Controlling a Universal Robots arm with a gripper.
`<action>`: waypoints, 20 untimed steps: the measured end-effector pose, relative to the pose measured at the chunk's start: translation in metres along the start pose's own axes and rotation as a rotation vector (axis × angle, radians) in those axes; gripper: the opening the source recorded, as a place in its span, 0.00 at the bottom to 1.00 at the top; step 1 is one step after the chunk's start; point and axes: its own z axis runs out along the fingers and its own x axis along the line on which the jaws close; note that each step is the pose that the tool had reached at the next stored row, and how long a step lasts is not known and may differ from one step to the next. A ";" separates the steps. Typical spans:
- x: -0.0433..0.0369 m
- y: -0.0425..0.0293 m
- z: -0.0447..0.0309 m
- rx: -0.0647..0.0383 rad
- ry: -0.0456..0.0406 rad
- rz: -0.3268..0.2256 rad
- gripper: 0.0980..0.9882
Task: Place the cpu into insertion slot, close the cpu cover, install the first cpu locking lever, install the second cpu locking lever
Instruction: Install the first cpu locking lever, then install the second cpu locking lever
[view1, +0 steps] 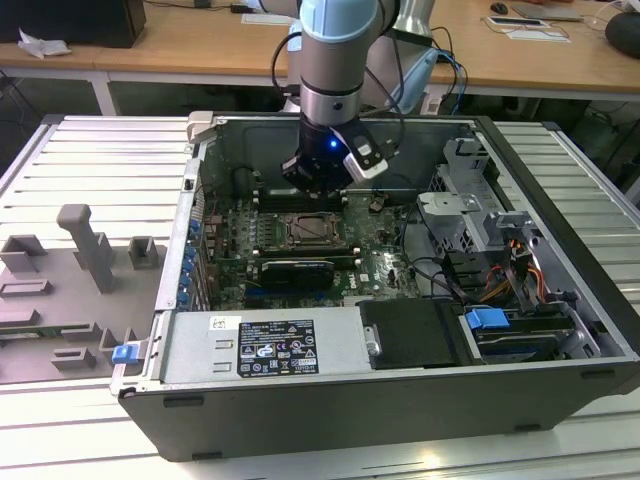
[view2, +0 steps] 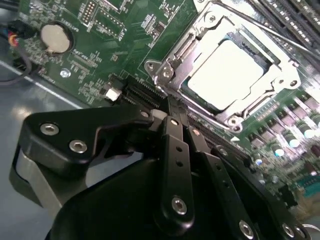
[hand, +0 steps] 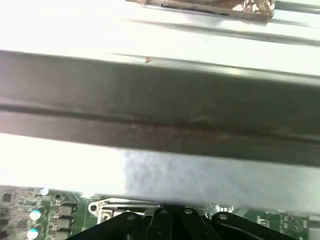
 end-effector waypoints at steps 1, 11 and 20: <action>-0.0001 0.0002 -0.0022 0.000 0.0001 0.000 0.01; 0.0007 -0.0075 -0.0030 0.000 0.0000 0.000 0.01; 0.0013 -0.0137 -0.0036 0.000 0.0000 0.000 0.01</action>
